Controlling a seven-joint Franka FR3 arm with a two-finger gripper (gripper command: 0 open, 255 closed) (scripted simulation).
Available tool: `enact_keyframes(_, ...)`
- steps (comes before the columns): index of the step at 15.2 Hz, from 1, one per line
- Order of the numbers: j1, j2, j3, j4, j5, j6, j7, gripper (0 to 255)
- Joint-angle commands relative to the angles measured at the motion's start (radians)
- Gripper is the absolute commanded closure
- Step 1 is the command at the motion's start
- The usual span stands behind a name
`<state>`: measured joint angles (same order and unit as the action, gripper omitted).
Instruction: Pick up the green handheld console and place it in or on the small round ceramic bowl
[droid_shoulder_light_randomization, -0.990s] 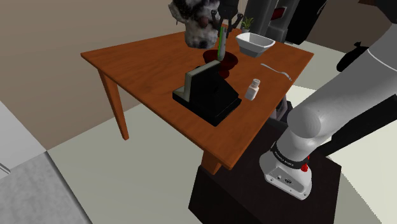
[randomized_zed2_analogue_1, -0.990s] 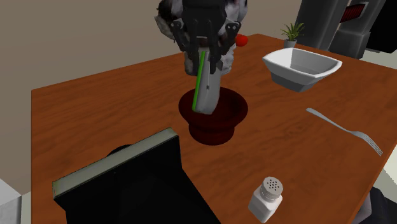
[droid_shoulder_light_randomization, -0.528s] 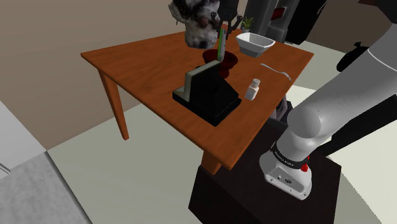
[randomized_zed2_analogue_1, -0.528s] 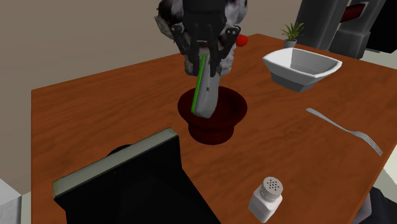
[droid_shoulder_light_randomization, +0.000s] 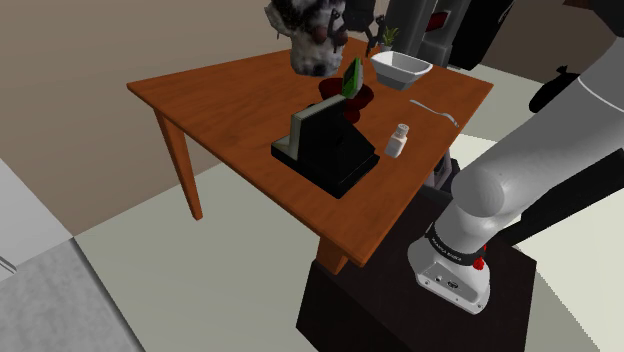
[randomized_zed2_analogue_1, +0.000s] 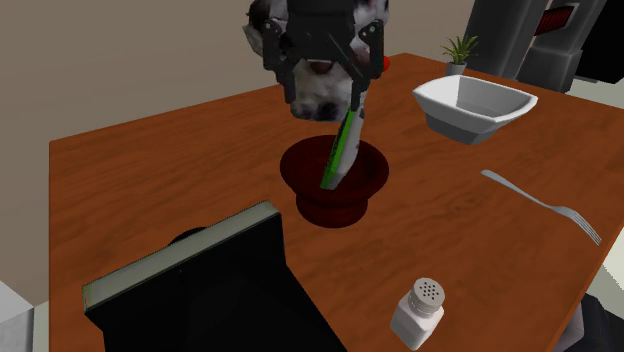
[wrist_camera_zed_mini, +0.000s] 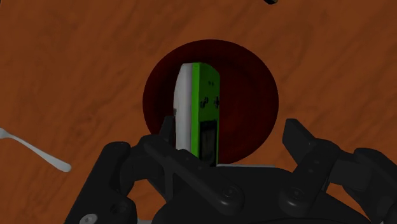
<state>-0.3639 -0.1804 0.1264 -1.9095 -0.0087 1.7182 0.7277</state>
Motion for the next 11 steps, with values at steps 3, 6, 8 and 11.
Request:
enact_keyframes(3,0.001,0.019,0.002,0.133,-0.002,-0.115,0.002,0)
enact_keyframes(6,0.001,0.019,0.002,0.133,-0.002,-0.115,0.002,0)
enact_keyframes(8,0.001,0.019,0.002,0.133,-0.002,-0.115,0.002,0)
enact_keyframes(11,0.001,0.019,0.002,0.133,-0.002,-0.115,0.002,0)
